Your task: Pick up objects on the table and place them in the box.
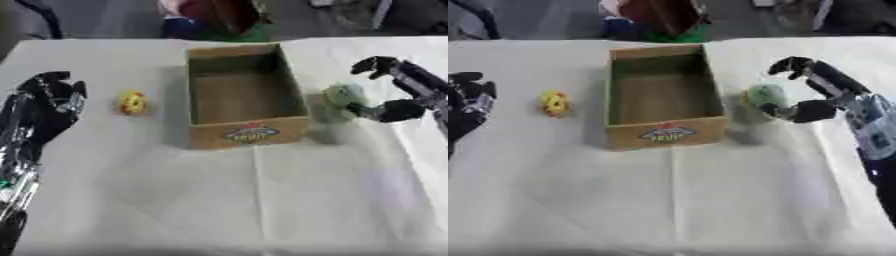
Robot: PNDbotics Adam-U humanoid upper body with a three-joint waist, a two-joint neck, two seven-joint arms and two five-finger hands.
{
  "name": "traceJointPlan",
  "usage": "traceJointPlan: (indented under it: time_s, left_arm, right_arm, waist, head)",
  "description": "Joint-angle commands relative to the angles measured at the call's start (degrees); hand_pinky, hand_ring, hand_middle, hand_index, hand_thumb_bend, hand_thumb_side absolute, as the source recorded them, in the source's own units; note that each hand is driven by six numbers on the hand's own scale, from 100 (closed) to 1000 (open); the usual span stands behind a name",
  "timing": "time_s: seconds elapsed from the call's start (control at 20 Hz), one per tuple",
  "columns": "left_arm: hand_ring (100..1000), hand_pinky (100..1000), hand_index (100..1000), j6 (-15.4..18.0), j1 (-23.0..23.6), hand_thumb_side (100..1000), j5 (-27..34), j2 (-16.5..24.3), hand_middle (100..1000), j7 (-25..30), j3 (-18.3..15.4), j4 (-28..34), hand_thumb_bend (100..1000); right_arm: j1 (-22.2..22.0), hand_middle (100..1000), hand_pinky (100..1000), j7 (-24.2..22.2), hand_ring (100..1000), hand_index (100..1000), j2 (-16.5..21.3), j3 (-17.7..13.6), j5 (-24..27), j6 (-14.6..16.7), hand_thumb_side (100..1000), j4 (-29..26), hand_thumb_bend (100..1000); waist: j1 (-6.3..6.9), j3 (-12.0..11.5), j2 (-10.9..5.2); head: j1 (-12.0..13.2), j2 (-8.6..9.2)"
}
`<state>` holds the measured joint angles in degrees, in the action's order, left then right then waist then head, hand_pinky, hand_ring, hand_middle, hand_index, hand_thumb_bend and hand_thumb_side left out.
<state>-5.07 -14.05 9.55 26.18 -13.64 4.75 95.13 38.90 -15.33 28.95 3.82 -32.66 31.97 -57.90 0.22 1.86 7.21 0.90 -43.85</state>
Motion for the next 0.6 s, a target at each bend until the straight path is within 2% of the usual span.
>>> traceJointPlan:
  time_s: [0.05,0.4,0.6]
  left_arm:
    - [621,685,727,0.04,-0.5,206,-0.01,0.79,534,0.07,-0.7,1.2,259]
    - [621,685,727,0.02,-0.48,206,-0.03,0.79,534,0.16,-0.63,1.23,260]
    - [621,685,727,0.0,-0.46,207,-0.01,0.69,534,0.26,-0.54,1.19,259]
  right_arm:
    - [1.29,841,767,0.08,883,836,1.43,-0.68,-0.39,-0.18,511,-0.39,450]
    - [1.63,859,781,0.87,898,846,1.52,-0.94,-1.9,-0.47,533,0.56,460]
    - [3.19,875,798,1.61,911,863,1.31,-0.9,-6.03,-1.09,571,3.41,457]
  waist:
    - [0.08,0.03,-0.79]
    - [0.16,-0.09,-0.8]
    - [0.18,-0.17,-0.87]
  head:
    - [-0.03,-0.07]
    - [-0.2,0.03]
    - [-0.41,0.13]
